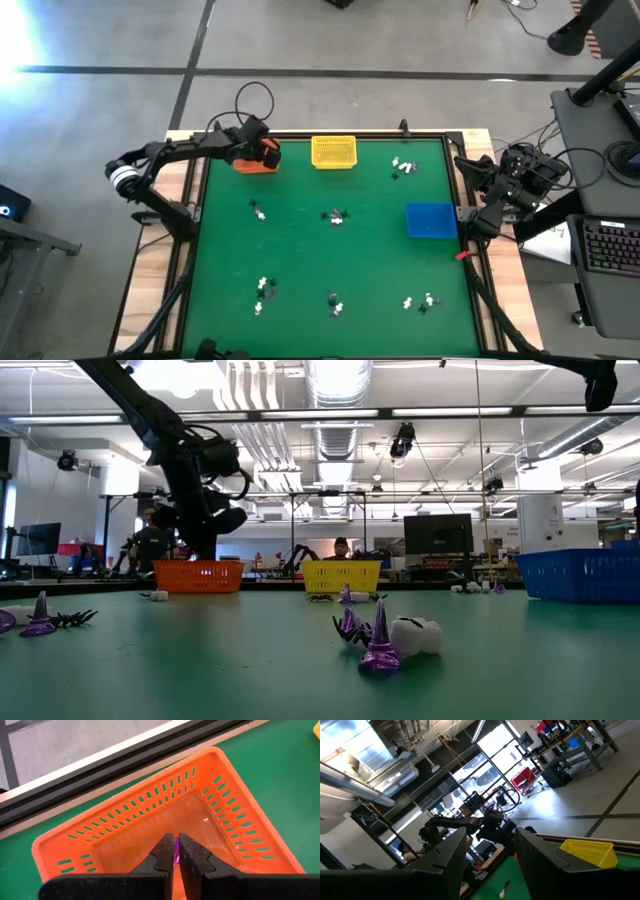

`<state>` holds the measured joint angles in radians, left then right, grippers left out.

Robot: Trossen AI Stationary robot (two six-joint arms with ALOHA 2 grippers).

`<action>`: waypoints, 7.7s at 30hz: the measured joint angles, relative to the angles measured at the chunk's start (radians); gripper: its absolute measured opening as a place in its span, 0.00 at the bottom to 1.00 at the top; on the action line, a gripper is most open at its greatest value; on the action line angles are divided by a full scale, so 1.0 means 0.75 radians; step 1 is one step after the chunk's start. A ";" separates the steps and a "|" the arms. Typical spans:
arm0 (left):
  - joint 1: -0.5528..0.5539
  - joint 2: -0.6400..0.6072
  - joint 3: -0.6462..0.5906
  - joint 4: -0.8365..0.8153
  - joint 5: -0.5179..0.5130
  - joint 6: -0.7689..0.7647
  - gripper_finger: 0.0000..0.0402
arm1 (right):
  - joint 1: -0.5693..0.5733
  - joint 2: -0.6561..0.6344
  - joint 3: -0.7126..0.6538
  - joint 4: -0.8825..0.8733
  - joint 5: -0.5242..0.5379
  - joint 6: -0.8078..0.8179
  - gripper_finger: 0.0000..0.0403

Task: Sort Halloween decoration
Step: Put the top violet hat toy into the orange basket, then put the white skeleton toy into the blue basket

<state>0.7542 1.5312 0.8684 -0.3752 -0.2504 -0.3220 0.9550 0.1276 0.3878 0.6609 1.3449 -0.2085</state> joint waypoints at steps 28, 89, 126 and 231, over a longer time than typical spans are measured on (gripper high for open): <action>-0.018 -0.114 0.142 -0.420 0.347 0.225 0.17 | 0.000 0.000 0.000 -0.043 -0.166 -0.029 0.40; -0.496 -0.824 0.176 -0.550 0.708 0.381 0.13 | -0.028 0.865 0.584 -1.273 -0.114 1.052 0.38; -0.496 -0.825 0.175 -0.562 0.708 0.508 0.13 | -0.326 1.480 0.941 -2.492 -1.441 2.927 0.34; -0.496 -0.830 0.175 -0.661 0.708 0.522 0.13 | -0.256 1.562 0.742 -2.568 -1.622 3.256 0.03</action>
<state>0.3820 0.9089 1.0000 -0.8712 0.2802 0.0697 0.7631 1.2994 0.9440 -1.2654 0.1285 2.2332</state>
